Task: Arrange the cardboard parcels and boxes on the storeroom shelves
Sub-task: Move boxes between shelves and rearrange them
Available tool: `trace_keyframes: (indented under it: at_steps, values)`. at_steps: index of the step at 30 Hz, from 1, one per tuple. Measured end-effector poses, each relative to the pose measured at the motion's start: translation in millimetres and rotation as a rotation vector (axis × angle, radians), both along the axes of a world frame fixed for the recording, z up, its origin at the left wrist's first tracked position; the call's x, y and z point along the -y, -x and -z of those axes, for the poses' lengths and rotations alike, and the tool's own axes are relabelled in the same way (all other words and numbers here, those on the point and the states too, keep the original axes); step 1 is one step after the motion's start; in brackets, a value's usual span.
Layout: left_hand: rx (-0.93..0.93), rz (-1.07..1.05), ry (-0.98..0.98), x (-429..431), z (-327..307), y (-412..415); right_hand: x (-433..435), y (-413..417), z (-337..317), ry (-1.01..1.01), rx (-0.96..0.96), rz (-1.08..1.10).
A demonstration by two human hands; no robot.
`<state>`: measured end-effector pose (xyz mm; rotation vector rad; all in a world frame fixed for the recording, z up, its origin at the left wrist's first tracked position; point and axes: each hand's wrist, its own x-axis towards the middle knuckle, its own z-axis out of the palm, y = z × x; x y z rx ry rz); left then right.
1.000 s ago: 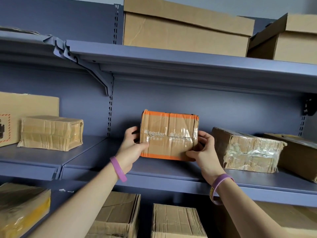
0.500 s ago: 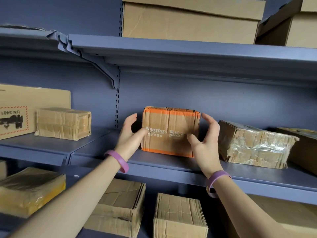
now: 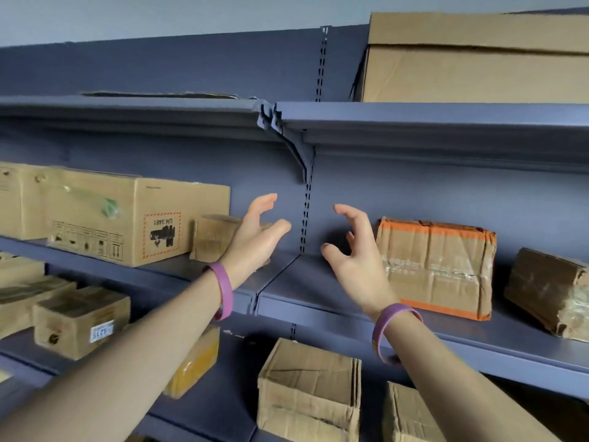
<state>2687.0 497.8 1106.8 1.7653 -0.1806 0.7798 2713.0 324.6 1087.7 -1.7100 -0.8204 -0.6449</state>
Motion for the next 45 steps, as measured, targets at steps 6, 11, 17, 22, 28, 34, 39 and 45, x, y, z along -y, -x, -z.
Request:
trace_keyframes:
  at_steps: [6,11,17,22,28,34,39,45]
  values:
    - [-0.053,-0.066,-0.053,-105.7,6.5,-17.6,-91.3,-26.4,4.3,0.007,-0.203,0.021]
    - [-0.175,-0.084,-0.049,-160.9,17.4,-35.7,-141.4,-43.2,8.0,0.037,-0.409,0.055]
    - [-0.257,-0.048,-0.053,-184.9,32.7,-65.7,-169.1,-63.9,23.2,0.02,-0.529,0.083]
    - [-0.335,-0.045,-0.01,-184.9,37.9,-86.0,-174.2,-80.0,27.3,0.041,-0.566,0.155]
    - [-0.317,0.029,-0.019,-185.5,39.4,-98.3,-172.3,-80.5,29.8,-0.043,-0.483,0.134]
    - [-0.124,0.17,0.153,-188.8,49.1,-105.4,-165.9,-67.8,26.2,-0.324,-0.449,0.009]
    - [-0.109,0.236,0.235,-191.3,49.6,-107.5,-166.8,-64.4,26.5,-0.385,-0.509,-0.099]
    - [-0.081,-0.044,0.061,-180.4,49.5,-97.3,-163.5,-70.0,27.9,-0.377,-0.407,-0.006]
